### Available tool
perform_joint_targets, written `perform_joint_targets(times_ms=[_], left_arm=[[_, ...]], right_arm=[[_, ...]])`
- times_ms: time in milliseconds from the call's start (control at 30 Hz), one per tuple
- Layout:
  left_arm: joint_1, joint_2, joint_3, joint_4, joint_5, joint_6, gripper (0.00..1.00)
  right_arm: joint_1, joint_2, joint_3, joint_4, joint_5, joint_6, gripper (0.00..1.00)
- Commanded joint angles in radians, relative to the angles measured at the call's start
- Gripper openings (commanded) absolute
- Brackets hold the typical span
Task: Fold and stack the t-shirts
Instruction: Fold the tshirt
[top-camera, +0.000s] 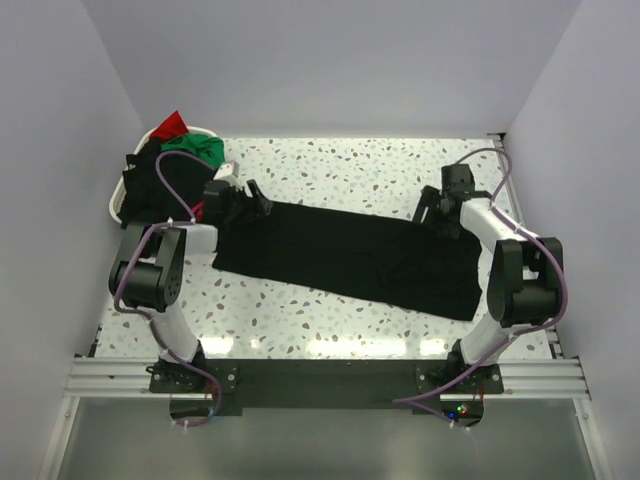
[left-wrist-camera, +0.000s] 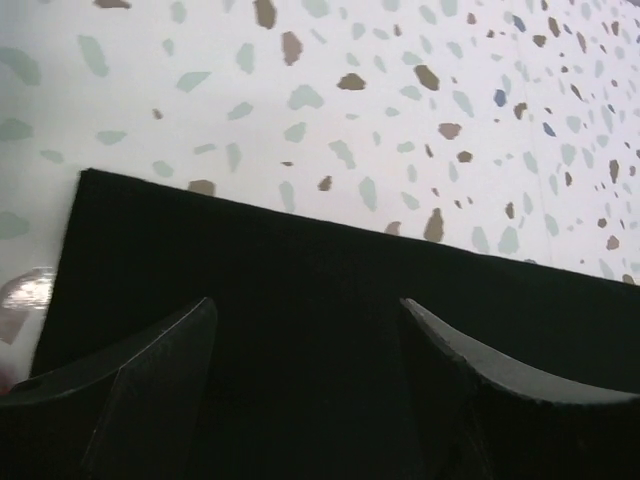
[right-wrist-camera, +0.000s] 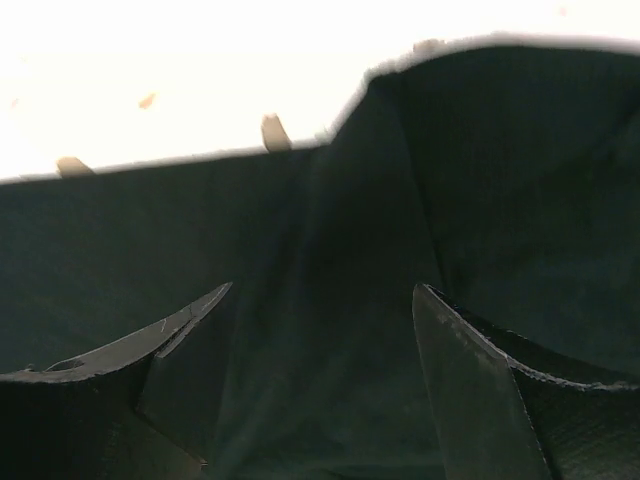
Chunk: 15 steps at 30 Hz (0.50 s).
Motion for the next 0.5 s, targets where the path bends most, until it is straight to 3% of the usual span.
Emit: perform_joint_targets(times_ms=[0,100,267,467], left_arm=[[-0.100,-0.091,0.054,-0.013,-0.086,0.050,0.78],[-0.188,-0.074,0.090,0.034,-0.010,0.021,0.79],[-0.206,0.046,0.139,0.161,0.171,-0.082,0.78],[-0.206,0.126,0.141,0.175,0.211,-0.107,0.78]], right_arm=[[0.002,-0.093,-0.066,-0.011,0.017,-0.016,0.73],[-0.008,-0.152,-0.115,-0.059,0.071,-0.016,0.73],[-0.021,-0.236,-0.211,-0.067,0.062,0.004,0.73],[-0.023,-0.291,-0.276,-0.090,0.093,0.020,0.74]])
